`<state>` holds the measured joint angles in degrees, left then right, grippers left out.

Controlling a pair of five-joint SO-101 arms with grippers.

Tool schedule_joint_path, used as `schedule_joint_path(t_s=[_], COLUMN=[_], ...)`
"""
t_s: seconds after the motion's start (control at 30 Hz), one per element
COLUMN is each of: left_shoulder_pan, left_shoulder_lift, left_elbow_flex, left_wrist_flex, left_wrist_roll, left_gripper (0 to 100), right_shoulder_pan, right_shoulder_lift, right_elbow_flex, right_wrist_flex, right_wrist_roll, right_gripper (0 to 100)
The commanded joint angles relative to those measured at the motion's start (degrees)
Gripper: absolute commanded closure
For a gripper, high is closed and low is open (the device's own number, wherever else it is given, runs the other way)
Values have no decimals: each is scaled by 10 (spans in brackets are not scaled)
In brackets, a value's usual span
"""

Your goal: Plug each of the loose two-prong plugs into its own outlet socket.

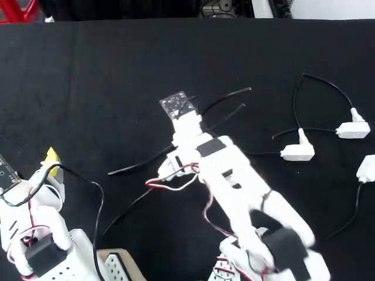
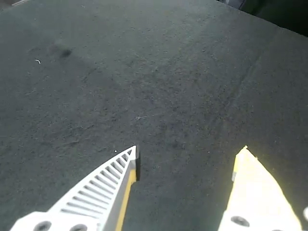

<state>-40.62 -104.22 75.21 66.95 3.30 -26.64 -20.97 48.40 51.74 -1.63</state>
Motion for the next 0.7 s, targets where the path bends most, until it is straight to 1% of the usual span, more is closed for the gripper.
schedule_joint_path(t_s=[0.0, 0.07, 0.17, 0.3, 0.4, 0.5, 0.57, 0.67], left_shoulder_pan=[0, 9, 51, 88, 102, 135, 164, 201], left_shoulder_lift=[-3, -3, -3, -3, -3, -3, -3, -3], left_elbow_flex=[-4, -4, -5, -14, -29, -79, -117, -137], left_wrist_flex=[-12, -11, -11, -11, -4, 27, 55, 60], left_wrist_roll=[3, 3, 3, 3, 4, 4, 4, 2], left_gripper=[683, 683, 704, 834, 928, 968, 970, 970], right_shoulder_pan=[11, 11, 12, 12, 18, 68, 113, 175], right_shoulder_lift=[-132, -212, -329, -465, -555, -637, -691, -775], right_elbow_flex=[-42, -42, -41, -41, -32, -4, 42, 148], right_wrist_flex=[120, 172, 235, 319, 356, 325, 272, 171], right_wrist_roll=[-9, -9, -9, -8, -7, 44, 82, 112], right_gripper=[762, 762, 762, 773, 871, 985, 972, 959])
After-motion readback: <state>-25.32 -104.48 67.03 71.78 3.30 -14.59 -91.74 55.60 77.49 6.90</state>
